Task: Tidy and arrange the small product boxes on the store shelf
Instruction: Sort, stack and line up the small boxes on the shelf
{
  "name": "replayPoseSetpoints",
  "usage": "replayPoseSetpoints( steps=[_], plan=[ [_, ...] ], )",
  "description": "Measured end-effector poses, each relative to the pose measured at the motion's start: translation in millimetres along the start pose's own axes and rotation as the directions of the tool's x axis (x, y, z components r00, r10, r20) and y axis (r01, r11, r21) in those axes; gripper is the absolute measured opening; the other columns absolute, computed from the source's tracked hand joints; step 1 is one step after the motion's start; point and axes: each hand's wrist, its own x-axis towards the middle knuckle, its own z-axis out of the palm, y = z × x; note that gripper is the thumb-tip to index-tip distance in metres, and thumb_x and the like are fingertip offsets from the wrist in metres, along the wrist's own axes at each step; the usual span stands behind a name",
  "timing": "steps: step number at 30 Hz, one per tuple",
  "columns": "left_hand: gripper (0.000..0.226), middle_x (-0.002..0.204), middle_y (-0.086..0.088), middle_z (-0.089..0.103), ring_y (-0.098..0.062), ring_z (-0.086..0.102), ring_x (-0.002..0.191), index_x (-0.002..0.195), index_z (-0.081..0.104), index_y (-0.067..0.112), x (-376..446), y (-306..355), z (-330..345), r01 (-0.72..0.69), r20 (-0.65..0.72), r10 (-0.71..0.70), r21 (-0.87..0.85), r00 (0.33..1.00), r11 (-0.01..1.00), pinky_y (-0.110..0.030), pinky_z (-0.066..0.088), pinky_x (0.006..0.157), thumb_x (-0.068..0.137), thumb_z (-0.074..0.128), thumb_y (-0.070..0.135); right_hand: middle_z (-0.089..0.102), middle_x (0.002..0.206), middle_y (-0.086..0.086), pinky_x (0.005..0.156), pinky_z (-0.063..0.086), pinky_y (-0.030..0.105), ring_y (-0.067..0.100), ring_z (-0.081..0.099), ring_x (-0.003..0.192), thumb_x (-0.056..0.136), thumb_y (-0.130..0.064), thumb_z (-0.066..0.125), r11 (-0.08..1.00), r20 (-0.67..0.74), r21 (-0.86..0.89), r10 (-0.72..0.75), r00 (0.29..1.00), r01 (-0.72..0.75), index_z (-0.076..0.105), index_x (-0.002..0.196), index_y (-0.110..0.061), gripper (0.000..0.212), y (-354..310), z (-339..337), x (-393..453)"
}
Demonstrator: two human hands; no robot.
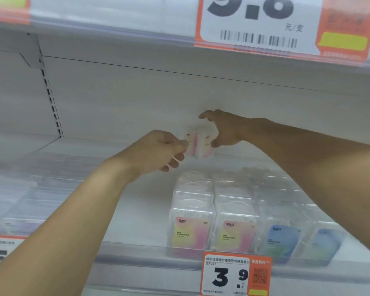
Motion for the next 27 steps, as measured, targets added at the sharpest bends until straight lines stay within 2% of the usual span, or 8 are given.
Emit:
replayPoseSetpoints(
  steps=[3,7,11,14,17,19,23,27],
  plan=[
    [0.026,0.105,-0.004,0.069,-0.022,0.065,0.095,0.101,0.067,0.017,19,5,-8,-0.011,-0.198,0.069,0.279,0.978,0.960,-0.030,0.051,0.084,0.087,0.065,0.038,0.036,0.147,0.014,0.102,0.046,0.042,0.033,0.049,0.127,0.079,-0.015,0.080,0.998,0.040,-0.027,0.059,0.997,-0.058,0.008,0.156,-0.014,0.105,-1,14,17],
    [0.044,0.126,-0.003,0.057,-0.022,0.053,0.117,0.126,0.056,0.013,55,23,-8,-0.006,-0.182,0.131,0.565,0.975,0.825,-0.023,0.037,0.085,0.088,0.065,0.034,0.053,0.133,0.014,0.098,0.048,0.039,0.031,0.054,0.118,0.087,-0.044,0.069,0.970,0.046,-0.240,0.045,0.998,-0.033,0.052,0.135,-0.003,0.066,-2,10,20],
    [0.044,0.130,-0.007,0.048,-0.024,0.050,0.117,0.130,0.047,0.014,95,10,3,-0.159,-0.091,0.268,0.611,0.959,0.776,-0.030,0.042,0.093,0.090,0.062,0.023,0.063,0.117,0.011,0.084,0.046,0.032,0.027,0.057,0.103,0.081,-0.045,0.075,0.988,-0.002,-0.155,0.002,1.000,-0.002,0.064,0.116,-0.004,0.055,7,-5,-1],
    [0.059,0.136,-0.010,0.040,-0.029,0.044,0.123,0.140,0.035,0.015,119,0,13,-0.170,-0.056,0.285,0.687,0.957,0.706,-0.043,0.041,0.101,0.089,0.063,0.027,0.060,0.110,0.005,0.080,0.045,0.033,0.023,0.053,0.096,0.079,-0.046,0.076,0.999,-0.104,-0.045,-0.030,0.994,0.025,0.060,0.112,-0.009,0.052,17,-14,-24],
    [0.074,0.135,-0.015,0.045,-0.032,0.052,0.116,0.146,0.021,0.011,133,-1,18,-0.154,-0.047,0.247,0.665,0.968,0.731,-0.041,0.046,0.093,0.089,0.065,0.031,0.054,0.095,-0.006,0.074,0.037,0.030,0.019,0.051,0.091,0.079,-0.057,0.070,0.998,-0.178,0.019,-0.058,0.982,0.062,0.055,0.108,-0.019,0.051,21,-17,-42],
    [0.070,0.127,-0.017,0.052,-0.031,0.057,0.104,0.143,0.026,0.008,136,-3,17,-0.137,-0.017,0.196,0.654,0.981,0.744,-0.036,0.046,0.081,0.089,0.065,0.029,0.053,0.084,-0.013,0.071,0.036,0.027,0.016,0.054,0.085,0.080,-0.061,0.067,0.994,-0.187,0.079,-0.058,0.981,0.074,0.056,0.105,-0.021,0.048,20,-18,-51],
    [0.055,0.132,-0.012,0.051,-0.030,0.053,0.116,0.134,0.044,0.006,133,-9,14,-0.098,-0.033,0.166,0.687,0.986,0.720,-0.032,0.043,0.087,0.090,0.064,0.032,0.068,0.084,-0.004,0.060,0.046,0.024,0.010,0.067,0.068,0.082,-0.054,0.070,0.963,-0.145,0.242,-0.081,0.986,0.115,0.066,0.097,-0.018,0.040,20,-12,-58],
    [0.029,0.110,-0.012,0.064,-0.023,0.062,0.087,0.108,0.061,0.007,111,1,-2,-0.075,0.032,0.068,0.480,0.997,0.874,-0.030,0.053,0.070,0.084,0.071,0.020,0.067,0.099,-0.006,0.070,0.048,0.025,0.008,0.064,0.081,0.078,-0.052,0.075,0.960,-0.093,0.264,-0.073,0.993,0.095,0.067,0.102,-0.022,0.040,20,-5,-55]
  ],
)
